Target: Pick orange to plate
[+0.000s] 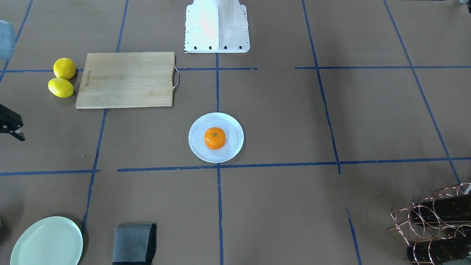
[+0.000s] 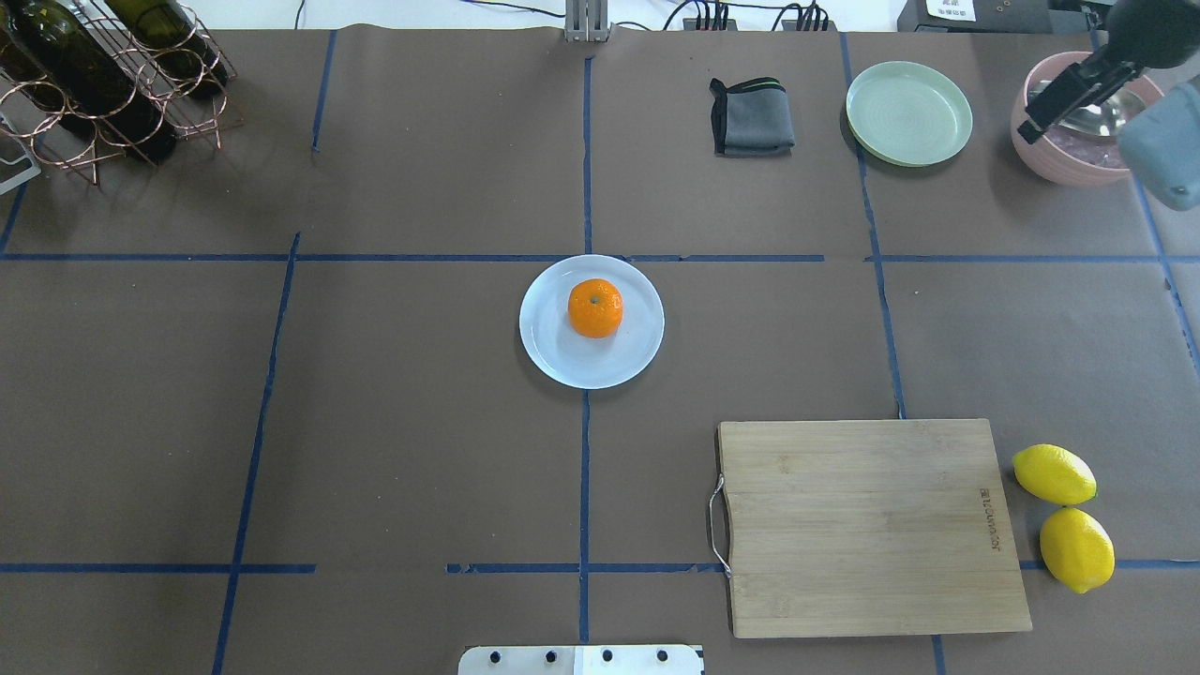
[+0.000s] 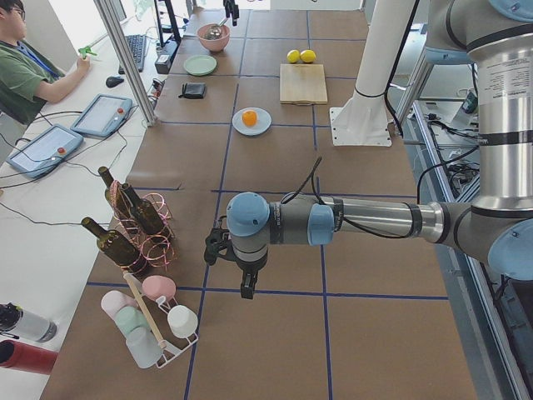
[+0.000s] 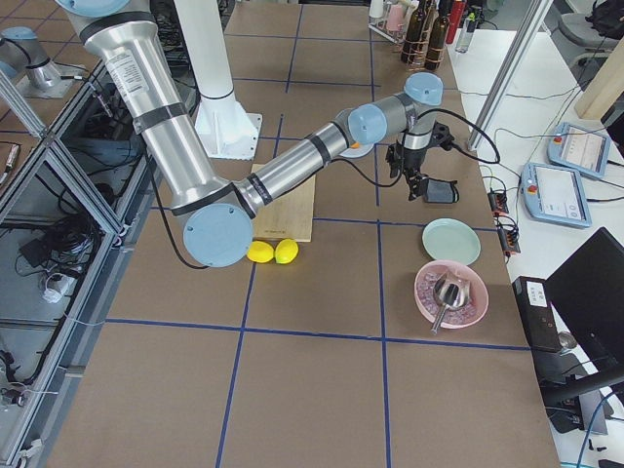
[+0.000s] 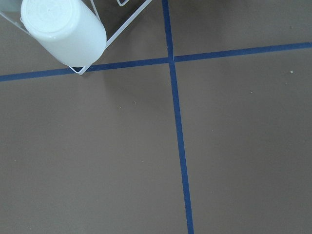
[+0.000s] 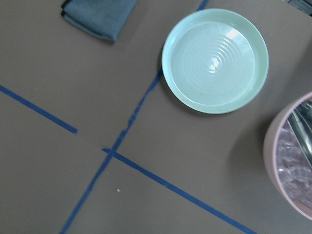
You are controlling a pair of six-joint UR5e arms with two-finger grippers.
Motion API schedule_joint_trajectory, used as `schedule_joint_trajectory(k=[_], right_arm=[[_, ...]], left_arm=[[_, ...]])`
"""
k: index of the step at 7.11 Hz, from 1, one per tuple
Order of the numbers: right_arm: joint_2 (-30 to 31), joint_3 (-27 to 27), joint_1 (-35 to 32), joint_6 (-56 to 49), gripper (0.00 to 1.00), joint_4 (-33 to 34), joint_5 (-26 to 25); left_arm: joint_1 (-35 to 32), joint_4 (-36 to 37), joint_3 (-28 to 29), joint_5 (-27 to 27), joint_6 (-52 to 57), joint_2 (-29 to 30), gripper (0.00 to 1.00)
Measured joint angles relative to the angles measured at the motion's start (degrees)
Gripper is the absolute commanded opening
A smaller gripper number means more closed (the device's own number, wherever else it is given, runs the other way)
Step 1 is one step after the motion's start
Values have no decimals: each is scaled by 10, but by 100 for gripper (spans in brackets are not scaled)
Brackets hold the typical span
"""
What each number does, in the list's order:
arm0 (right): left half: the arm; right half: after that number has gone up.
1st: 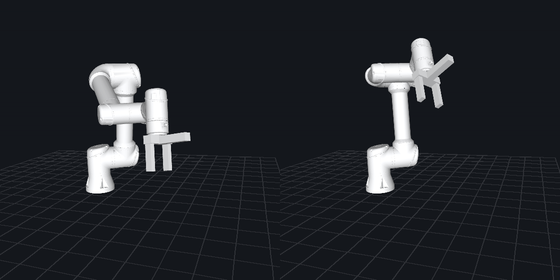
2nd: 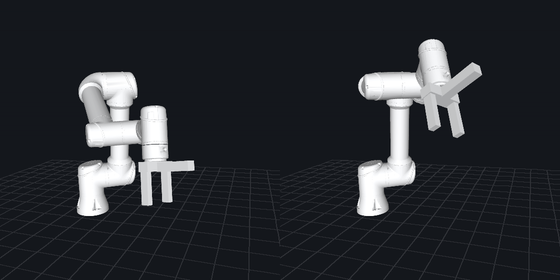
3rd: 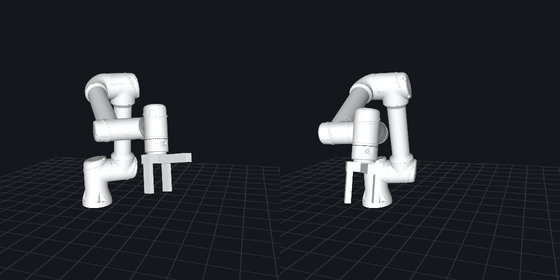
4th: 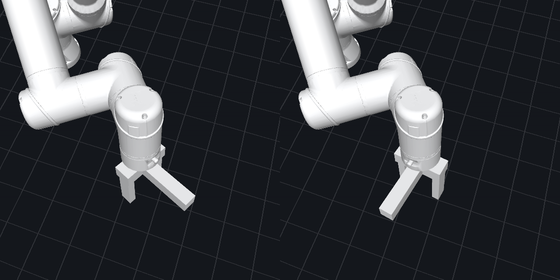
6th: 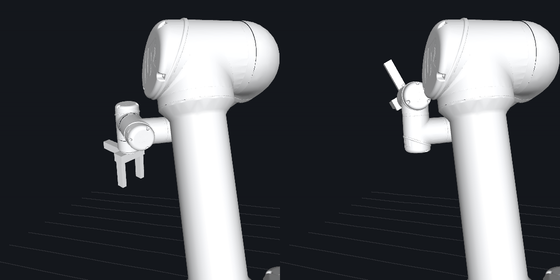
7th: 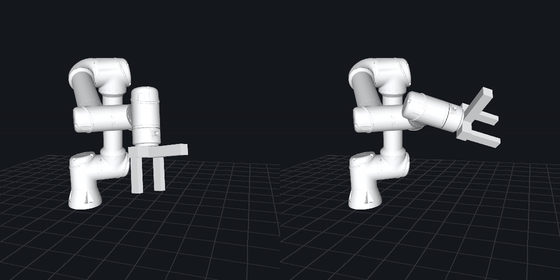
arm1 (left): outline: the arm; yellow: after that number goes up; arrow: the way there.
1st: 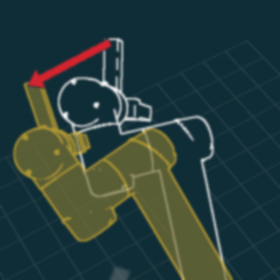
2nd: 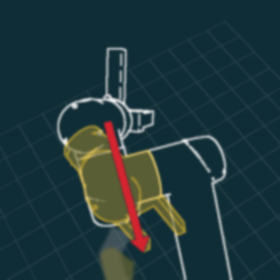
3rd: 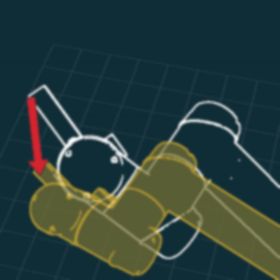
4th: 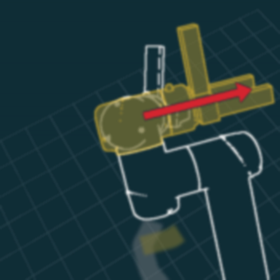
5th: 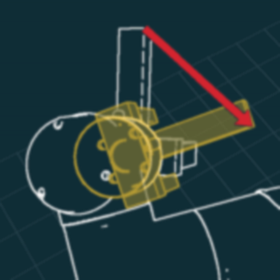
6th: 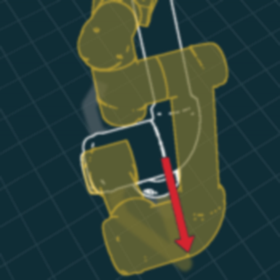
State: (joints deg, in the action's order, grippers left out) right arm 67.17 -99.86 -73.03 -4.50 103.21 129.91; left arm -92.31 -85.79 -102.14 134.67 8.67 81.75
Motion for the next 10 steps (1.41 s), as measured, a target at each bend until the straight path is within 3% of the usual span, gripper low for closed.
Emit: schedule_joint_trajectory(k=[2, 6, 10], right_arm=[[67, -3, -53, -58, 100, 21, 0], [232, -14, -151, -68, 100, 7, -2], [266, -17, -164, -68, 100, 5, -2]], left_arm=[[1, 2, -3, -9, 1, -1, 100], [0, 2, -6, -8, 2, -4, 100], [0, 1, -10, -6, 4, -6, 100]])
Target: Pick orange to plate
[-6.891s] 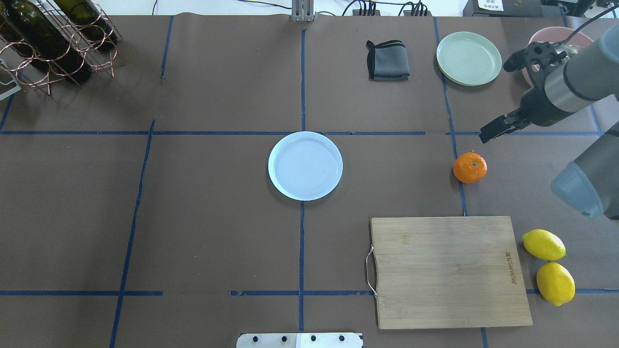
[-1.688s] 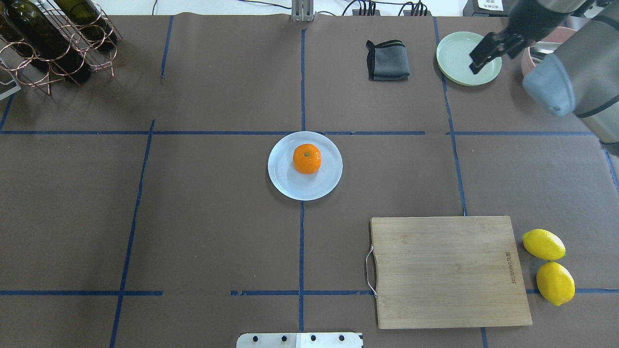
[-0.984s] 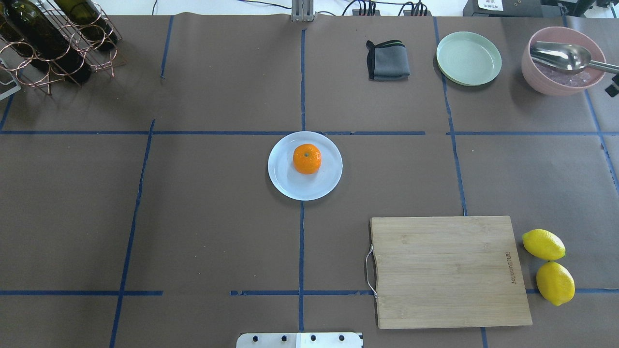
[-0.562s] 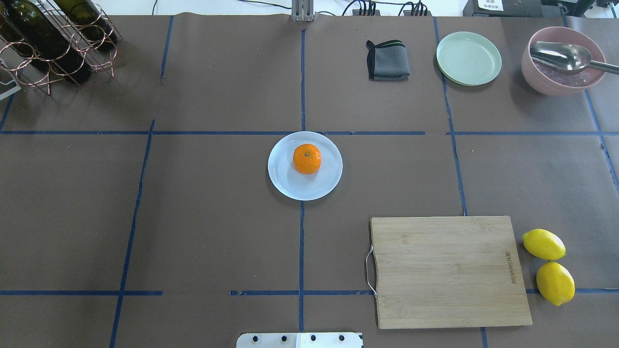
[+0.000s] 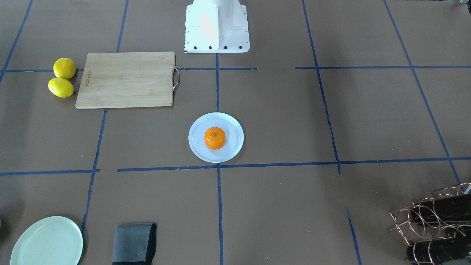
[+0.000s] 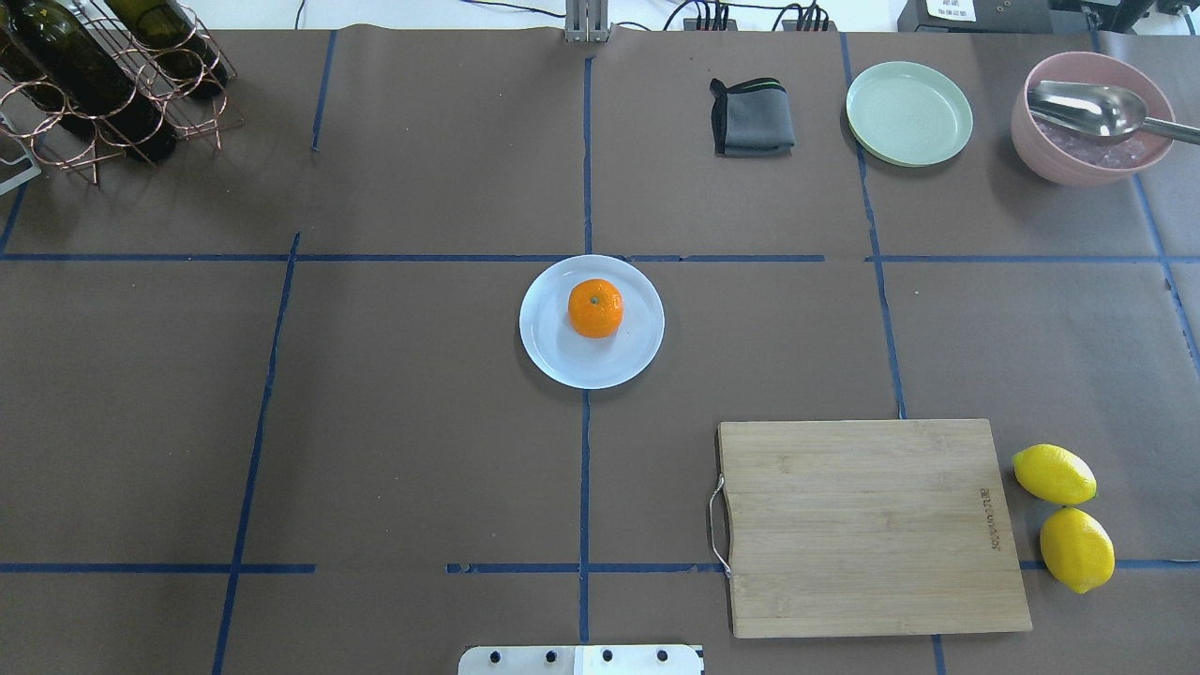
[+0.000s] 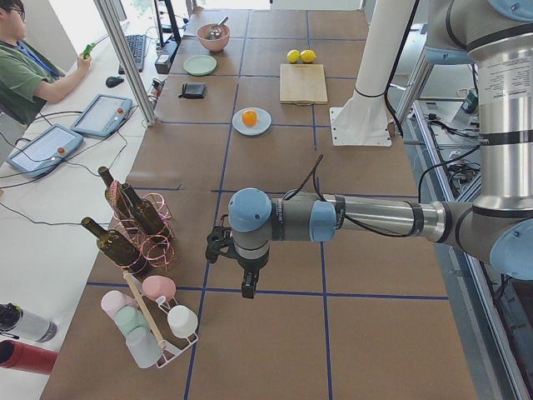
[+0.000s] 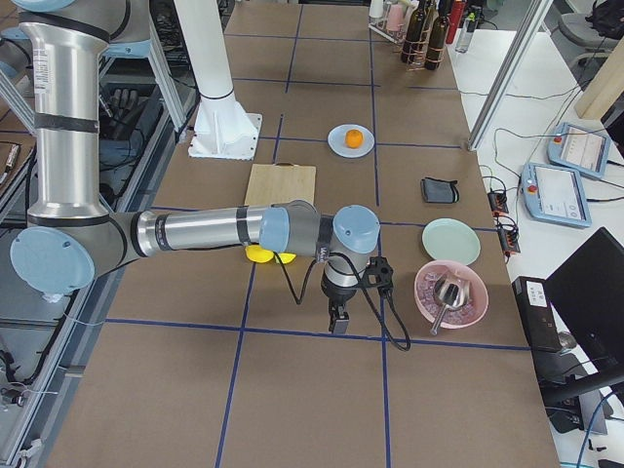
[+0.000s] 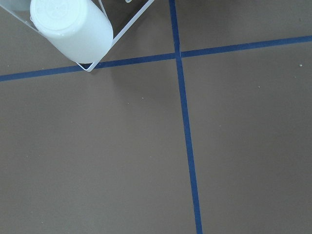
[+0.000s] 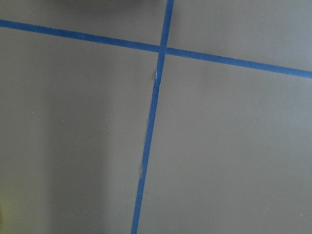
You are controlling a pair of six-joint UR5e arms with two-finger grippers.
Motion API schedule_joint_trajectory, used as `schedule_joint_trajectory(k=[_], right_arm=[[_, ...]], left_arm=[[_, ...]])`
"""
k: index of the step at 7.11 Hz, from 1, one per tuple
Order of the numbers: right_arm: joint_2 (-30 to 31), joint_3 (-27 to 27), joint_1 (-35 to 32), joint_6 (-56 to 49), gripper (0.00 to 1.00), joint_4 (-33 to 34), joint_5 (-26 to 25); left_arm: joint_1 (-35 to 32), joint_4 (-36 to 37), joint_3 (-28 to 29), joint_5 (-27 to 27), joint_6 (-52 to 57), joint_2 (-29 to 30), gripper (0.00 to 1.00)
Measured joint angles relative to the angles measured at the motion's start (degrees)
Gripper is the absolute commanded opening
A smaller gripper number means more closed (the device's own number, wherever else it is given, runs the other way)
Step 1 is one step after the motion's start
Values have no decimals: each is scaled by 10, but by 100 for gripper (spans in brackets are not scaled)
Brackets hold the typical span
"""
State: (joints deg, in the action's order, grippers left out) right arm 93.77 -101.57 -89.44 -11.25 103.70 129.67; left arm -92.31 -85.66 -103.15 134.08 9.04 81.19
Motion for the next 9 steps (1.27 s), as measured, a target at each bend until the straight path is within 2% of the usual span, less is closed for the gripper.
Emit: schedule_joint_trajectory(k=[9], right_arm=[[21, 13, 0, 3, 100, 0, 1]], left_arm=[[1, 1, 8, -1, 4, -4, 100]])
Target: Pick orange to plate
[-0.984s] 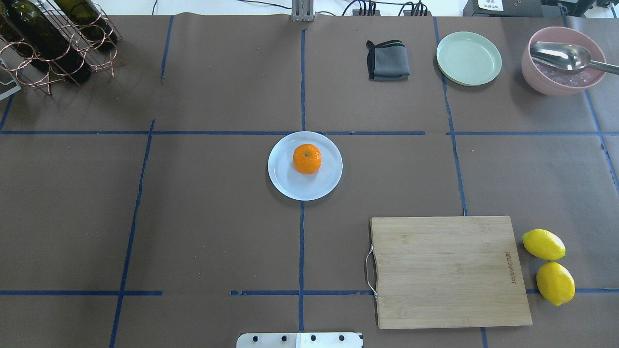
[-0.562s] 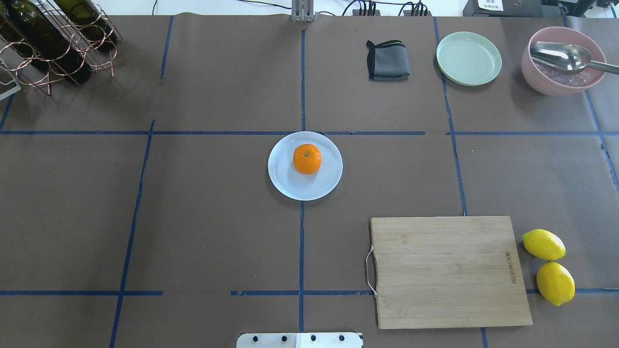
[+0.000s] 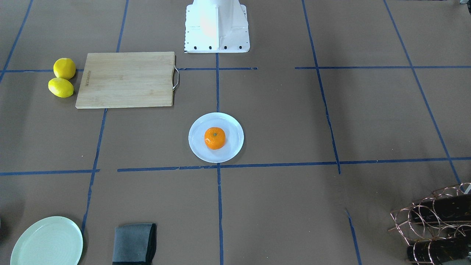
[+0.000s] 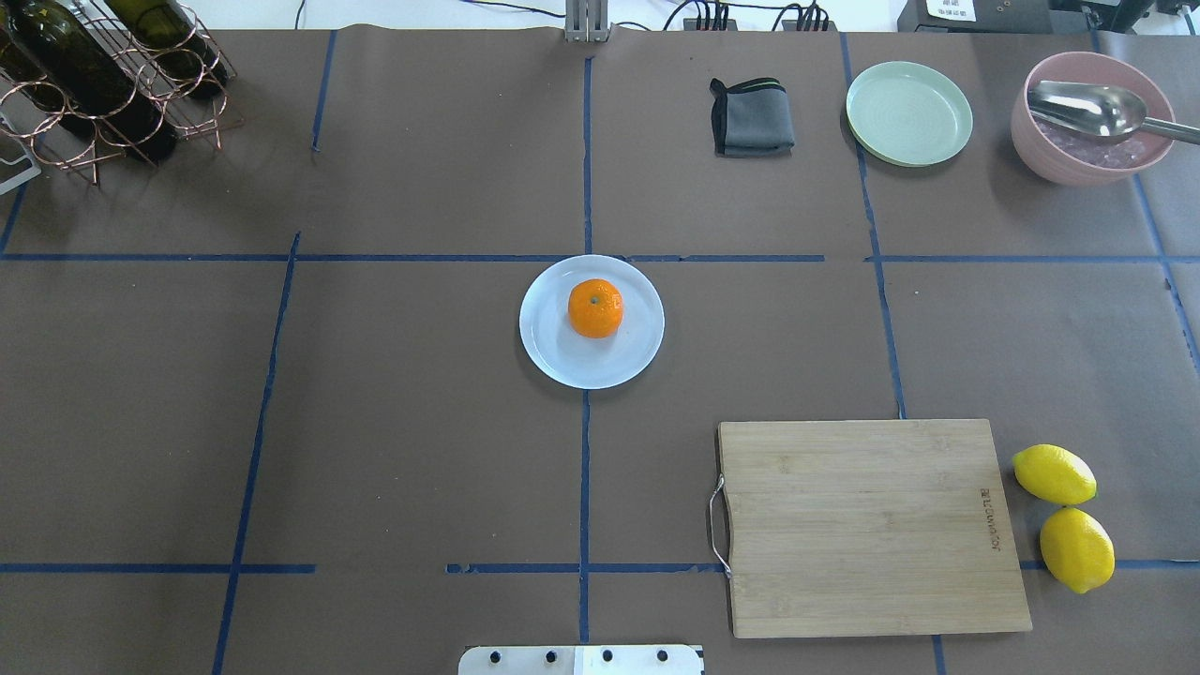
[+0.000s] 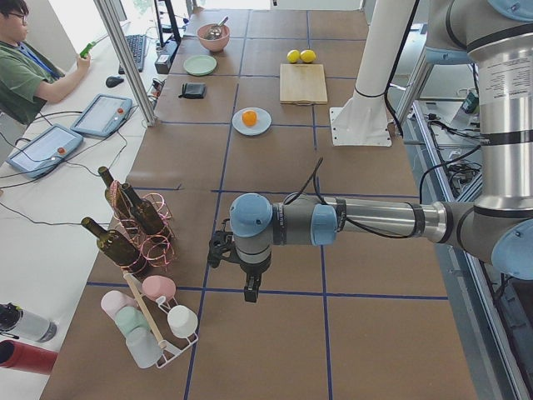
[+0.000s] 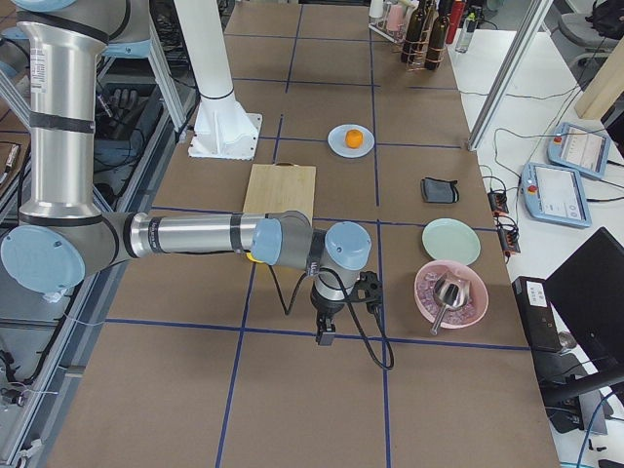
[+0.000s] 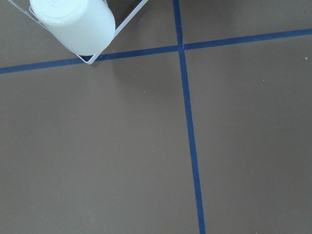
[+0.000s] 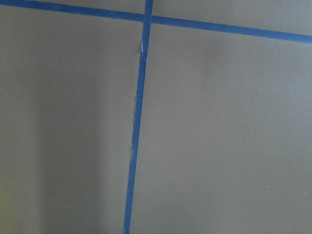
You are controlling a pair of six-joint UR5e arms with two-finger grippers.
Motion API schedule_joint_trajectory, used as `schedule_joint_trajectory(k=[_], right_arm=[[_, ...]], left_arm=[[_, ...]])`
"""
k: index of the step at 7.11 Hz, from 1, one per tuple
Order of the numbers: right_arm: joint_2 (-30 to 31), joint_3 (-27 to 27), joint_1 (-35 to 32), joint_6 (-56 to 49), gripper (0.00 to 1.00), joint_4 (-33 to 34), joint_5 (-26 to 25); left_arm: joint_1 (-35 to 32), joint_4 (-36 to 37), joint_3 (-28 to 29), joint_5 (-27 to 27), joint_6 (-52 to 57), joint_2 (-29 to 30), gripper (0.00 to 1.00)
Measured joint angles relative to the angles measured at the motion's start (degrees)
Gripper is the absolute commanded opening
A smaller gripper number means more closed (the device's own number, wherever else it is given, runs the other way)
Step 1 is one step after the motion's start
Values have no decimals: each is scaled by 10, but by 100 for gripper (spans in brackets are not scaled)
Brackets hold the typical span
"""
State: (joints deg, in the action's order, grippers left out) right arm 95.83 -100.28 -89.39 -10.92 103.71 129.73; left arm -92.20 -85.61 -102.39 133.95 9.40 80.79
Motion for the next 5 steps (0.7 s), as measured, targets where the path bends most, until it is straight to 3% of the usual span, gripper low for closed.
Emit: schedule_joint_trajectory(k=[5], right_arm=[[1, -1, 0, -1, 100, 0, 1]], left_arm=[[0, 0, 0, 0, 0, -7, 100]])
